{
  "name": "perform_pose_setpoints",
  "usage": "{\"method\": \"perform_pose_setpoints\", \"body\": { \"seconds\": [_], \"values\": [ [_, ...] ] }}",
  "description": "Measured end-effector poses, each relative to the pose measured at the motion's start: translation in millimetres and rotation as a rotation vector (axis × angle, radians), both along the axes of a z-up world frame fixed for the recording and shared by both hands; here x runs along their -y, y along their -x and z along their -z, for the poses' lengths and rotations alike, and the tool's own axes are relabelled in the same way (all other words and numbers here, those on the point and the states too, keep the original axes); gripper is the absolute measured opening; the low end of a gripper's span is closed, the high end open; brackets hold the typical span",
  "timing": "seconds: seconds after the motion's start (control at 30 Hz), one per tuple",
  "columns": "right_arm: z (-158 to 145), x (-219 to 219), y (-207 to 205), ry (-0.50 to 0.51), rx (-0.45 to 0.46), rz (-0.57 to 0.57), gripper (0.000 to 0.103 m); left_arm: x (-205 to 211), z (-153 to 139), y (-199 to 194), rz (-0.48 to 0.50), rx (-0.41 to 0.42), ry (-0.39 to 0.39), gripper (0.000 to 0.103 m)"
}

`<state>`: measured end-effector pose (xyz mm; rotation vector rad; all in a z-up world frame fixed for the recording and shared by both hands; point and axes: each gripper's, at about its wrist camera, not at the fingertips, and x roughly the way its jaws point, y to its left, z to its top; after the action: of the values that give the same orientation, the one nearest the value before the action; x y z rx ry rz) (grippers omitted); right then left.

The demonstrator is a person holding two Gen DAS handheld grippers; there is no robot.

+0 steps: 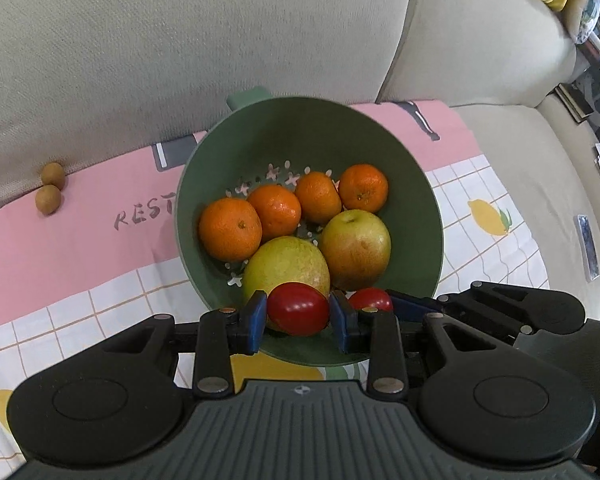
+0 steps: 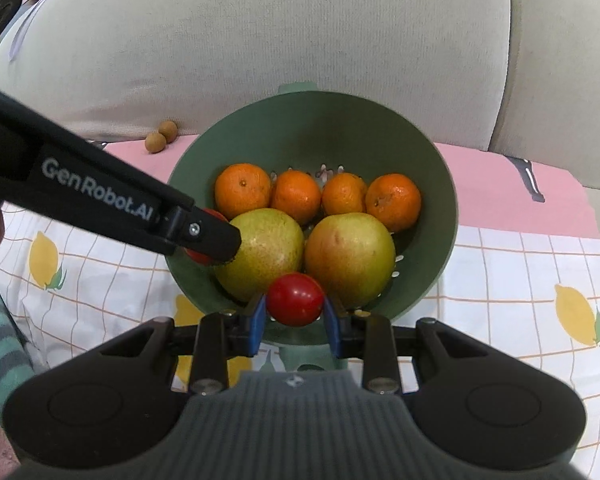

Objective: Organize fruits
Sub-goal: 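Lower the left tool's tomato into the colander and open while the right tool releases its tomato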

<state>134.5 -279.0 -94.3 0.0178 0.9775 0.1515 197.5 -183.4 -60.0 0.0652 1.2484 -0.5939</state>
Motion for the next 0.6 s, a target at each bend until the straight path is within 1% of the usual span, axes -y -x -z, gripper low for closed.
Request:
{"method": "perform_pose_setpoints", "body": {
  "seconds": [0.23, 0.43, 0.6],
  "values": [
    [5.7, 0.9, -5.9, 0.000, -0.009, -0.011, 0.028, -0.3, 12.9, -4.9, -0.014, -0.046, -0.033, 0.038],
    [7.4, 2.3, -9.1, -0.001, -0.014, -0.015, 0.028, -1.3, 17.2, -8.2, -0.022, -0.077, -0.012, 0.038],
    [6.7, 2.2, -8.5, -0.003, -0.016, -0.016, 0.028, -1.7, 18.2, -8.3, -0.018, -0.080, -0.005, 0.039]
  ]
}}
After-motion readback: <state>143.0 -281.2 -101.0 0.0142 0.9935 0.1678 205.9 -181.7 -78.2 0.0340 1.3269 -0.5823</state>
